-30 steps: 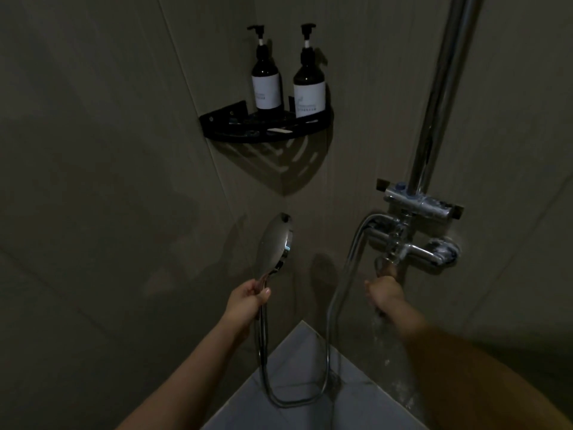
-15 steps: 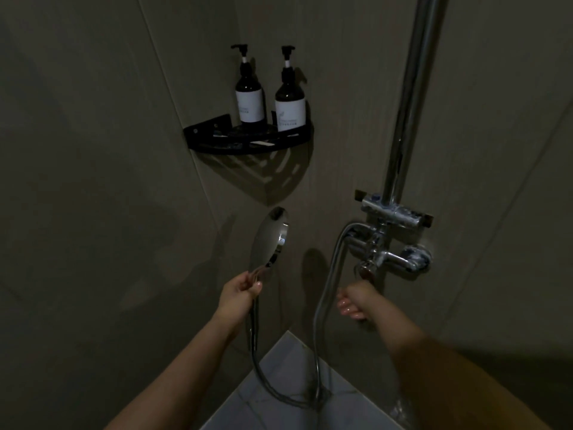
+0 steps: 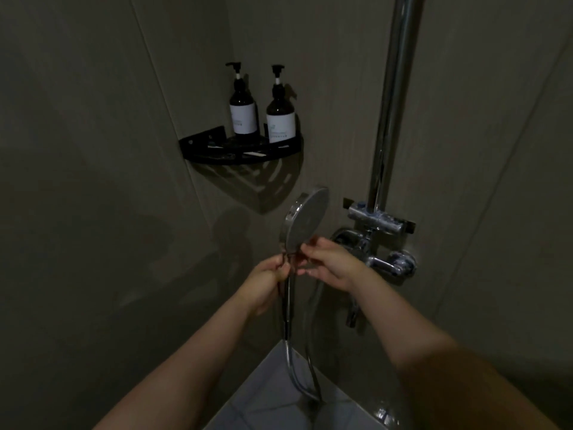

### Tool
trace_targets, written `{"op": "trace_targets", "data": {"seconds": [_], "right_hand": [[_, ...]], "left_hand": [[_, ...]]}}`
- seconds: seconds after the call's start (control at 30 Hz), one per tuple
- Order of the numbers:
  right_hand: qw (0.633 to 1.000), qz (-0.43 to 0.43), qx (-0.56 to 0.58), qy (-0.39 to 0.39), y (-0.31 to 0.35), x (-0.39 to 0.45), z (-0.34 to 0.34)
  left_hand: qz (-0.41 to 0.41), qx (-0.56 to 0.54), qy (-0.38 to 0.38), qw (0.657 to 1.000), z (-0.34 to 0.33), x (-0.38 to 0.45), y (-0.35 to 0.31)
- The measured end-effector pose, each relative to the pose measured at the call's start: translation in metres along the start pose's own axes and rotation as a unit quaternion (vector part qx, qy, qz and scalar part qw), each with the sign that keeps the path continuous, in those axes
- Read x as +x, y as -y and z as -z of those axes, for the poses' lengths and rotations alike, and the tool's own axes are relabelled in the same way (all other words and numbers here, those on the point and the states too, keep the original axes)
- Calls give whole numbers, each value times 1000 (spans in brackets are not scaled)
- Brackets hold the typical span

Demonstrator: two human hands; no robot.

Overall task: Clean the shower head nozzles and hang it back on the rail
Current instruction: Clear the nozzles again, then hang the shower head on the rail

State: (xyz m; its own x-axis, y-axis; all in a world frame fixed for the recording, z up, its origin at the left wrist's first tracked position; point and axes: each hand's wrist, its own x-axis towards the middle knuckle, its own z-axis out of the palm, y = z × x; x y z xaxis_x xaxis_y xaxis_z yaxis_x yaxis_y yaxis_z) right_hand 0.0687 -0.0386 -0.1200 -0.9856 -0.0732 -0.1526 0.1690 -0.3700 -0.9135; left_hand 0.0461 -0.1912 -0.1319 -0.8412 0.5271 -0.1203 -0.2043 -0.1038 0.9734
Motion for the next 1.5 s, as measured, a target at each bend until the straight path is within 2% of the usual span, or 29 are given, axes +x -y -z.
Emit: {"op": "trace_targets", "data": {"seconds": [0.17, 0.4, 0.53, 0.63, 0.83, 1.03, 1.23, 1.37, 1.5], "right_hand": [[996, 64, 4, -54, 33, -22, 8], [971, 179, 3, -158, 90, -50, 20], [942, 247, 1, -226, 115, -58, 35], [922, 279, -51, -264, 126, -63, 51], [928, 173, -206, -258, 117, -74, 92], [900, 95, -293, -307, 112, -62, 110], [843, 127, -355, -383, 129, -63, 113], [840, 121, -349, -397, 125, -60, 114], [841, 114, -356, -391, 130, -56, 110]], "left_hand": [[4, 19, 48, 999, -36, 1, -25], [-83, 171, -36, 981, -107, 19, -65], [-124, 157, -46, 979, -149, 27, -91], [-145, 136, -34, 979, -168, 41, -104], [-146, 121, 9, 982, -187, 73, -105], [-129, 138, 97, 977, -197, 106, -106], [-121, 118, 163, 972, -213, 127, -109], [-137, 129, 195, 963, -220, 134, -109], [-150, 127, 168, 966, -217, 141, -108]]}}
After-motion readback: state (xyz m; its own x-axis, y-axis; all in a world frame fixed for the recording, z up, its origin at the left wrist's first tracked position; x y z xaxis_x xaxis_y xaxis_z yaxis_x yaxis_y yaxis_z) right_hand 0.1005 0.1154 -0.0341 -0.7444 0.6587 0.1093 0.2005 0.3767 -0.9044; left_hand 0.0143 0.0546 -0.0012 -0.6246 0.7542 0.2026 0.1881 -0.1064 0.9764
